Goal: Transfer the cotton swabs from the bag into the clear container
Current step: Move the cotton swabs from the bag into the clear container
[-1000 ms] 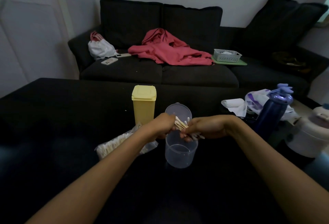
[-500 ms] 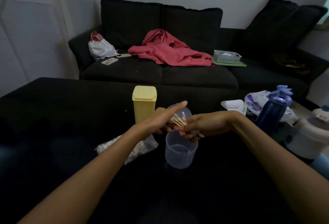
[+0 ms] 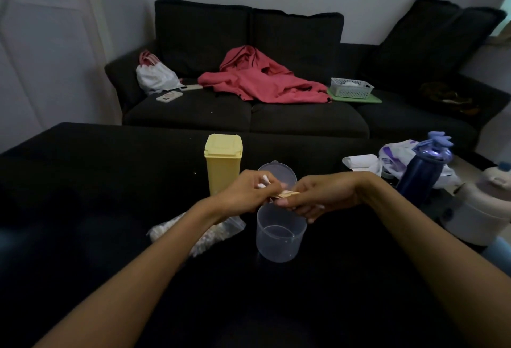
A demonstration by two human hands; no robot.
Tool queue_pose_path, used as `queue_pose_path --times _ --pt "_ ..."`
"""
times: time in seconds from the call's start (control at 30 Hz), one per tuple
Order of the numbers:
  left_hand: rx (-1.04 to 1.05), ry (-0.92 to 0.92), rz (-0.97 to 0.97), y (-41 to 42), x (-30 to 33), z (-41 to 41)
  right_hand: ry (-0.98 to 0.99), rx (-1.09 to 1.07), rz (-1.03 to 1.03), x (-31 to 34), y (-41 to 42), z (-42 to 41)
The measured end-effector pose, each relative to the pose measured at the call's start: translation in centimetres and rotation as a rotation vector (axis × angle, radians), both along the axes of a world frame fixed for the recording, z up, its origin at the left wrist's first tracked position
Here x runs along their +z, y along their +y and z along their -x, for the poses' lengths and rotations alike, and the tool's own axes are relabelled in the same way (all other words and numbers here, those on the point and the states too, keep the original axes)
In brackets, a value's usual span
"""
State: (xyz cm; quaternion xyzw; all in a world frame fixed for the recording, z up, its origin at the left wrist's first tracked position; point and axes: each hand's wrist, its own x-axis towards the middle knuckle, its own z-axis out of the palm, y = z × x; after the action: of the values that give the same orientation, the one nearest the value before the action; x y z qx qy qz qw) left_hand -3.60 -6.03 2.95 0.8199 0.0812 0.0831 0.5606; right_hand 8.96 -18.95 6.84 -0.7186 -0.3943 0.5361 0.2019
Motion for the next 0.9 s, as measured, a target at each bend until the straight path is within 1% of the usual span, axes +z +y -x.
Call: queue_pose_path --times 0.13,0.23,0.33,0.4,0.47,0.5,0.6,0.77,0.9 --pt "-0.008 -0.029 0.022 -0.3 0.1 0.2 -0.059 -0.106 -0.057 -1.0 0.1 -0.7" --pt "0.047 -0.051 0.006 -0.8 -0.1 -0.1 -0.029 -0.218 -0.094 -1.4 0.2 -0.9" --pt "0.148 -0.036 0.021 -0.8 -0.7 -0.5 0.057 -0.369 -0.157 -1.8 0.1 -0.6" --pt "0.184 -0.023 0.012 -0.6 -1.0 -0.7 0.156 -0.492 -0.213 -2.5 0.1 -0.2" --pt "0.207 -0.032 0.018 -0.4 -1.3 -0.9 0.267 -0.651 -0.269 -3.1 0.2 0.3" --pt "0.220 -0.035 0.018 -0.4 -1.5 -1.0 0.291 -0.726 -0.292 -3.4 0.4 0.8" --pt "0.274 -0.046 0.025 -0.9 -2.0 -1.4 0.233 -0.899 -0.393 -4.2 1.3 2.4" --pt "0.426 -0.090 0.126 -2.0 -2.7 -2.5 0.080 -1.161 -0.540 -5.1 3.3 4.2" --pt "0.503 -0.056 0.197 -3.1 -2.6 -3.7 -0.046 -1.233 -0.767 -6.0 3.8 4.5"
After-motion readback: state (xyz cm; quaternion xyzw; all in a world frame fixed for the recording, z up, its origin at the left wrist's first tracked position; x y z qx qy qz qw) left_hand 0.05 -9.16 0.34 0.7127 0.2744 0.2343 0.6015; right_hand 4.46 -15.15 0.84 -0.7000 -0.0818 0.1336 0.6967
